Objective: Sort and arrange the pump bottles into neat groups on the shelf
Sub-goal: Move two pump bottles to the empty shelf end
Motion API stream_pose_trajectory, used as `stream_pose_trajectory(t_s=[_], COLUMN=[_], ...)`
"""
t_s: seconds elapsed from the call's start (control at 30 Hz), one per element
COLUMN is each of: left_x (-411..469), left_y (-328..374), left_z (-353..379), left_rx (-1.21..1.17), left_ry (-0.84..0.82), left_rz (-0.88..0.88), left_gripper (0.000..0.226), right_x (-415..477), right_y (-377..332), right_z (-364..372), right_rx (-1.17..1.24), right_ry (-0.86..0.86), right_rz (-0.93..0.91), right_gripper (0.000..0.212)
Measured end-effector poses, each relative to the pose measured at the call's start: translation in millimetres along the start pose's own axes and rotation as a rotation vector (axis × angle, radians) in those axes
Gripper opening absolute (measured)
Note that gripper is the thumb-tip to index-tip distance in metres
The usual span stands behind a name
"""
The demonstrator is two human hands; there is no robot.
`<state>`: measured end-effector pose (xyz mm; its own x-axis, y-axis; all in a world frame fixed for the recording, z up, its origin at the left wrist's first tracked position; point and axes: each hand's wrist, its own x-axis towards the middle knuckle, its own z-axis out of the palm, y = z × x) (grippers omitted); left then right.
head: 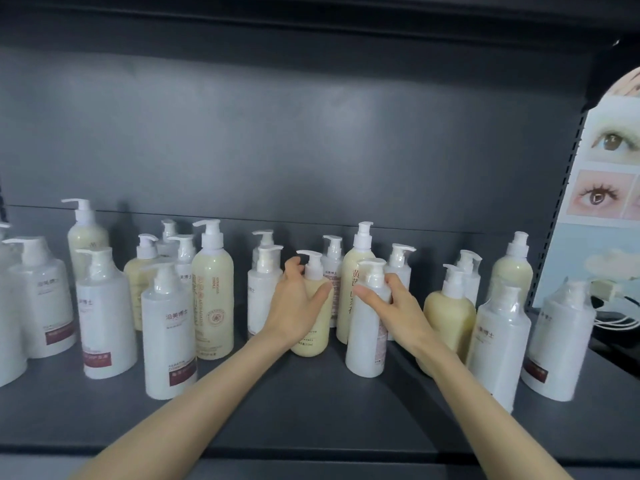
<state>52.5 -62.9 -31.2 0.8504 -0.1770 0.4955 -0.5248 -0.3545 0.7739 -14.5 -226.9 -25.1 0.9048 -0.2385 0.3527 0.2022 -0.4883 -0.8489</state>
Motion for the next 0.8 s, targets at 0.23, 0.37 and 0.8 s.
stream_pose_trajectory(t_s=[0.23, 0.37, 0.8], left_x=[3, 5, -51], left_y=[4, 2, 21], left_z=[2, 1, -21], left_rx=[0.099, 0.169, -0.177], left_ry=[0.038, 0.009, 0.006], left_rz=[0.106, 0.106, 0.182], left_gripper=[0.051, 0.035, 0.019], right_x=[-2, -8, -40], right_y=[2, 0, -27], right_z=[5, 6, 8], right_rx=[0.036, 0.040, 0.106], right_ry=[0.035, 0.071, 0.249], right_rz=[0.002, -0.015, -0.108], right_gripper=[0.037, 0.051, 0.016])
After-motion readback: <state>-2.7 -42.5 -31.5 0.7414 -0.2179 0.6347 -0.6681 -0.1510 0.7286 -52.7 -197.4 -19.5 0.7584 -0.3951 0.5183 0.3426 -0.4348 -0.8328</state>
